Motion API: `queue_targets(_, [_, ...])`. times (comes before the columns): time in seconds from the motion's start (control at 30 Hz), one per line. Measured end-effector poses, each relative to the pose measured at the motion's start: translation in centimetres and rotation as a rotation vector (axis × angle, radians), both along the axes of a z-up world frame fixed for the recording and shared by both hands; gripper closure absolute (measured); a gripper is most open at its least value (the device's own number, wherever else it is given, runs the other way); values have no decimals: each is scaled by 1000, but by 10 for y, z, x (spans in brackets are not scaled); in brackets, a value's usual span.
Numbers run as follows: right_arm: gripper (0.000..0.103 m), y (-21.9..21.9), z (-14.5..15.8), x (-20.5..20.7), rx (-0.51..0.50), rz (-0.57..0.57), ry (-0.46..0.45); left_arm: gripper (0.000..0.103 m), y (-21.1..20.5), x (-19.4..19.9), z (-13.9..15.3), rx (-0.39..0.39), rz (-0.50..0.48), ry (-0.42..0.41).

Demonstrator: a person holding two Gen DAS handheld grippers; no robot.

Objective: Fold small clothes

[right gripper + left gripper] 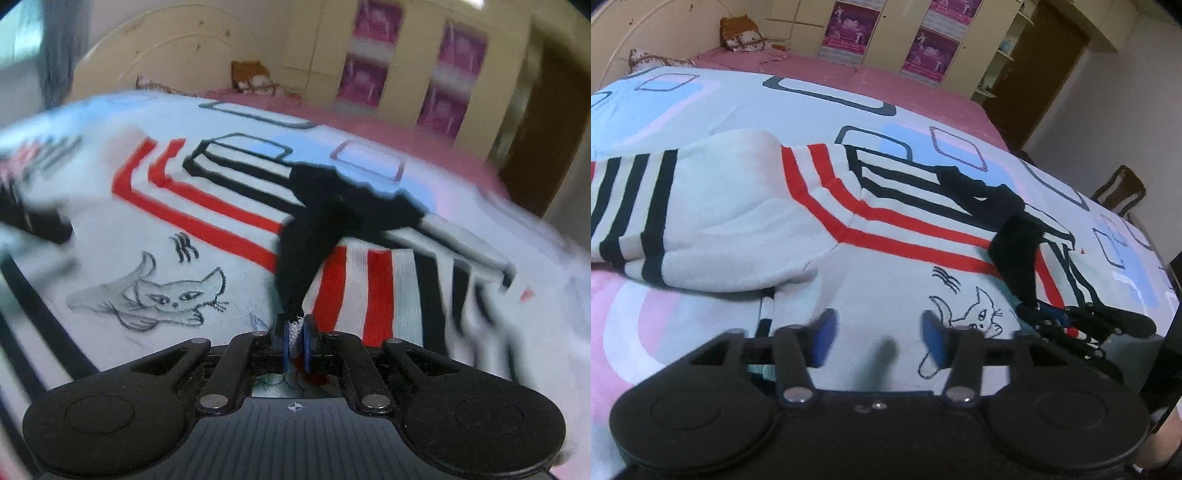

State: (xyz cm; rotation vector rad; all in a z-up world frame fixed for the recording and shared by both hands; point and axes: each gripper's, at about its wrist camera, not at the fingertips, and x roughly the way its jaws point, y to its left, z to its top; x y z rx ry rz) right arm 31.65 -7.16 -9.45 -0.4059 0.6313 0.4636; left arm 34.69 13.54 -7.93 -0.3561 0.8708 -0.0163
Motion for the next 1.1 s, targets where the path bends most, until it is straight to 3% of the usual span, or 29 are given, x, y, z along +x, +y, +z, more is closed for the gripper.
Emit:
queue_targets(0.03, [95, 0, 1, -5, 2, -10, -1, 29, -1, 0, 0, -2, -3, -10])
queue_targets(0.13, [89, -11, 8, -6, 57, -31, 30, 26, -8, 8, 1, -40, -33, -34])
queue_targets(0.17, [79, -17, 13, -11, 79, -43, 31, 26, -13, 12, 1, -62, -48, -42])
queue_targets(0.2, [53, -20, 19, -16, 87, -57, 17, 27, -18, 17, 1, -84, -63, -48])
queue_targets(0.23, [42, -31, 25, -20, 93, -66, -7, 27, -24, 21, 0, -102, -81, -51])
queue_targets(0.4, [42, -82, 42, -14, 136, -124, -39, 29, -54, 55, -13, -174, -150, -42])
queue_targets(0.5, [42, -120, 47, -20, 147, -219, -10, 36, -64, 74, -22, -111, -135, 14])
queue_targets(0.63, [42, -177, 44, -27, 200, -389, 53, 38, -68, 80, -25, -85, -154, 19])
queue_targets(0.67, [43, -190, 41, -25, 227, -444, 80, 43, -70, 82, -26, -86, -166, 20])
queue_targets(0.73, [61, -208, 39, -24, 281, -510, 121, 56, -75, 88, -28, -94, -184, 21])
queue_targets(0.83, [67, -222, 31, -12, 355, -563, 174, 75, -82, 96, -34, -78, -191, 25])
queue_targets(0.87, [68, -222, 30, -10, 366, -562, 177, 95, -85, 97, -32, -57, -203, 19])
queue_targets(0.93, [78, -222, 28, -7, 358, -565, 181, 98, -83, 94, -23, -40, -194, -31])
queue_targets(1.03, [84, -216, 29, -4, 331, -560, 170, 98, -69, 81, 4, 32, -133, -169])
queue_targets(1.1, [84, -218, 25, -3, 325, -554, 162, 98, -59, 83, 3, 77, -133, -157])
